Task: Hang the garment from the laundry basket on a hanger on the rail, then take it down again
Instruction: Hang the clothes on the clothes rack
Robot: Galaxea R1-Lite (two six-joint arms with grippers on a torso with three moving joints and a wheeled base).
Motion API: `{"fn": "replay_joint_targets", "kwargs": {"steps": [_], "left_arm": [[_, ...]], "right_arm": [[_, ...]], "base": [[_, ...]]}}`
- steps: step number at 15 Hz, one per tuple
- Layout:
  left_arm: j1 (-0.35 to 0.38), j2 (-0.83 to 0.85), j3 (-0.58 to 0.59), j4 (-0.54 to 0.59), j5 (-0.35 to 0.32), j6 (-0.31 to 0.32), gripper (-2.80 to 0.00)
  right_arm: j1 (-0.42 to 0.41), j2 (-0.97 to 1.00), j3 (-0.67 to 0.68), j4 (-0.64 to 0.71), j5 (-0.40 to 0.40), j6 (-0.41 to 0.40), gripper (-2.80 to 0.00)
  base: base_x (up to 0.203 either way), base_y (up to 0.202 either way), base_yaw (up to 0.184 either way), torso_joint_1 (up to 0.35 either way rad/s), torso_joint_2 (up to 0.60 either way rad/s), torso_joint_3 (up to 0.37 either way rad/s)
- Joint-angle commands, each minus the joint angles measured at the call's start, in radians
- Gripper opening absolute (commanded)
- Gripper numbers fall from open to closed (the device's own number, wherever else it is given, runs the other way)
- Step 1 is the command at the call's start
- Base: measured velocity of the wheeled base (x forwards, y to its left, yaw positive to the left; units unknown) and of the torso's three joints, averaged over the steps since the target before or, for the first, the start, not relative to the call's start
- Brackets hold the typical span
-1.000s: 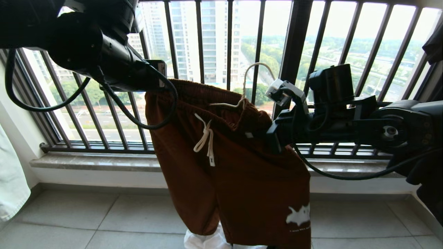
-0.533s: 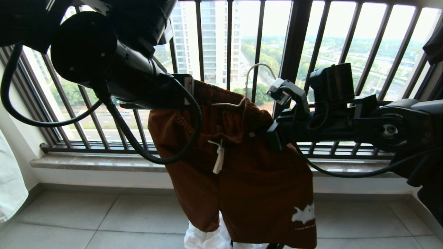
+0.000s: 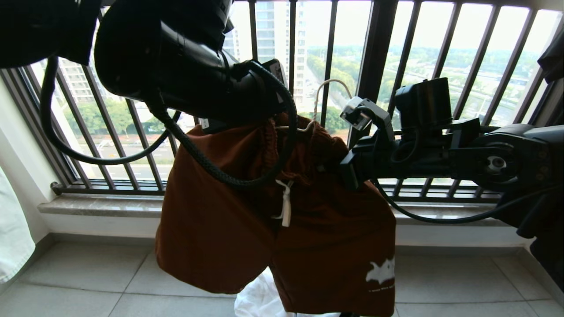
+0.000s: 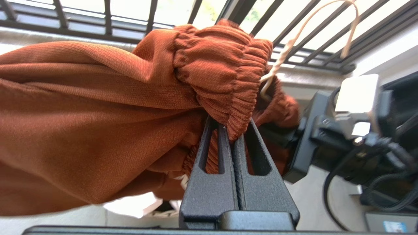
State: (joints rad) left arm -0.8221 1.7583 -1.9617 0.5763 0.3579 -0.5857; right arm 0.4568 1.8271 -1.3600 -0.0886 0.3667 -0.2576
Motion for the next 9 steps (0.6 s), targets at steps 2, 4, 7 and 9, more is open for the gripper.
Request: {"fn": "replay_joint_targets", "kwargs": {"steps": [2,4,7,9], "left_arm": [[0.015,0.028,0.001,-0.033,0.004,-0.001,-2.80],[0.038,0.048,0.003,-0.027,0.005,0.011,-2.80],[0.042,0.045,0.019,0.014,-0.004,0.014,-2.80],[0.026,0.041,0.020,0.034,-0.005,0.012,-2.80]], "right_arm": [[0.000,0.006,-0.001,0.000,0.003,-0.002,-2.80],[0.002,0.000,0.002,0.000,0.003,-0.002,-2.80],[0.002,-0.003,0.002,0.000,0.003,-0.002,-2.80],[0.002,-0.003,0.002,0.000,0.003,-0.002,-2.80]], "base": [[0.000,0.000,0.000,0.000,0.00,0.000],[0.000,0.000,0.000,0.000,0.00,0.000],[0.000,0.000,0.000,0.000,0.00,0.000],[0.000,0.000,0.000,0.000,0.00,0.000]]}}
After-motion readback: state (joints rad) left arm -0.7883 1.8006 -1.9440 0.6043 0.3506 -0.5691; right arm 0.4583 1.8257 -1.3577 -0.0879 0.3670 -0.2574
